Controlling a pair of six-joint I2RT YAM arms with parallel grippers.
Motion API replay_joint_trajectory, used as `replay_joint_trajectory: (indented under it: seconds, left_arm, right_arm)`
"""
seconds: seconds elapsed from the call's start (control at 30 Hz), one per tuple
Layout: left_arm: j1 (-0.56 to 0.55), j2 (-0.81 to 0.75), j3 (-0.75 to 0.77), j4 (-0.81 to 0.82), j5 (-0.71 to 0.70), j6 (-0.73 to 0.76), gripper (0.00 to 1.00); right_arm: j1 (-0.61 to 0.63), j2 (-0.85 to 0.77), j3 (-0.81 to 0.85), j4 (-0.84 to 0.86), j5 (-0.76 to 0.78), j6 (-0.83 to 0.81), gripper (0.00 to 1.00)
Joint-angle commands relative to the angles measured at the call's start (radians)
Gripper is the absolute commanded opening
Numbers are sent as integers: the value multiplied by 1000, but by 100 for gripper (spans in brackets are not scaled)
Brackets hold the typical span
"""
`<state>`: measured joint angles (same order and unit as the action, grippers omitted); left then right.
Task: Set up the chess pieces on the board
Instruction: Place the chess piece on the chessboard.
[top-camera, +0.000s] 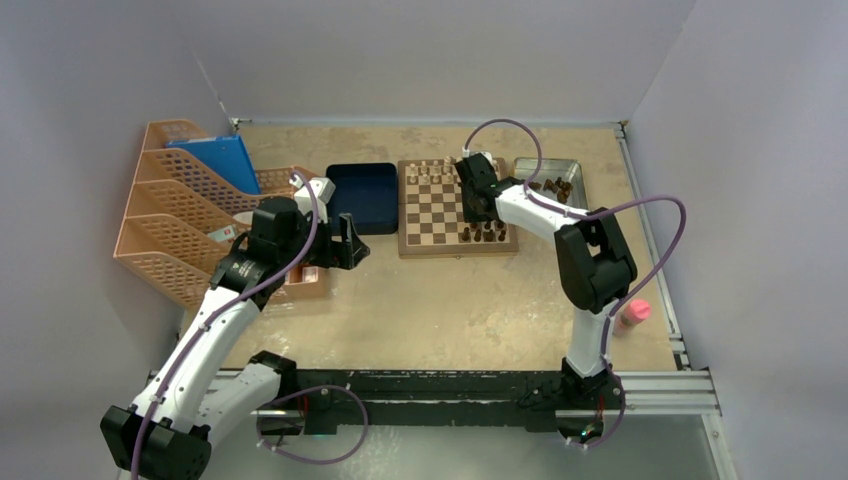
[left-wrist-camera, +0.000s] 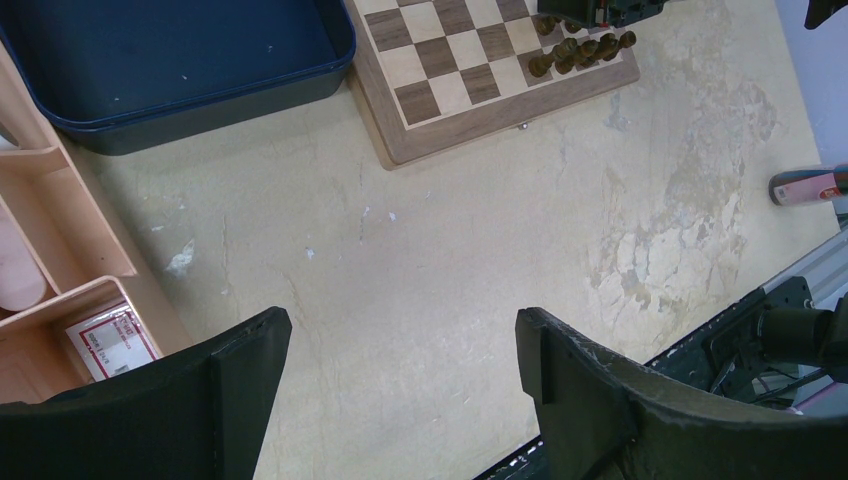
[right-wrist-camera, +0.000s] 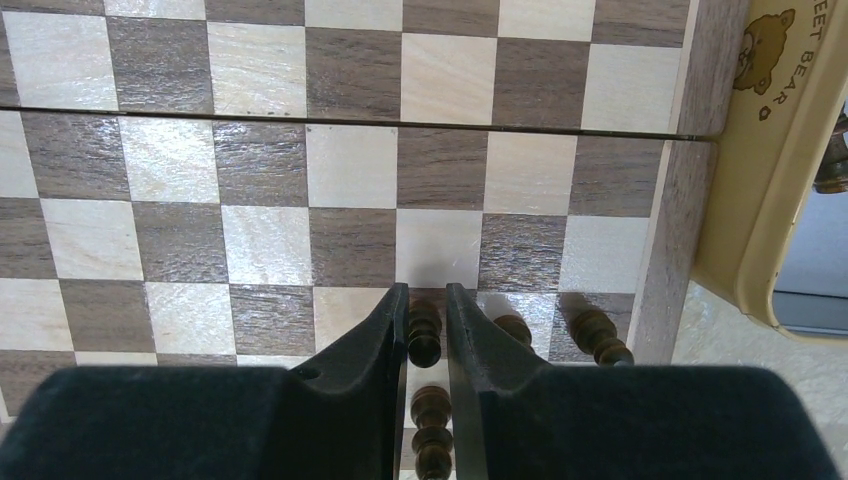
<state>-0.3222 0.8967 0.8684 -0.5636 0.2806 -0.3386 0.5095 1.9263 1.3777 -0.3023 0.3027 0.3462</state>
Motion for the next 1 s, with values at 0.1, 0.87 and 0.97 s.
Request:
replay_joint_trajectory:
  seconds: [0.1,0.87,0.97]
  left_arm:
    - [-5,-9,0,28,9,5,83]
    - [-5,-15,-2,23,3,3,83]
    - [-5,-22,-1,22,-2,3,83]
  right_arm:
    - [0,-15,8,-13,38,-17,22]
    - [1,15,14,14,5,-51,22]
    - [1,16,25,6,6,-54,22]
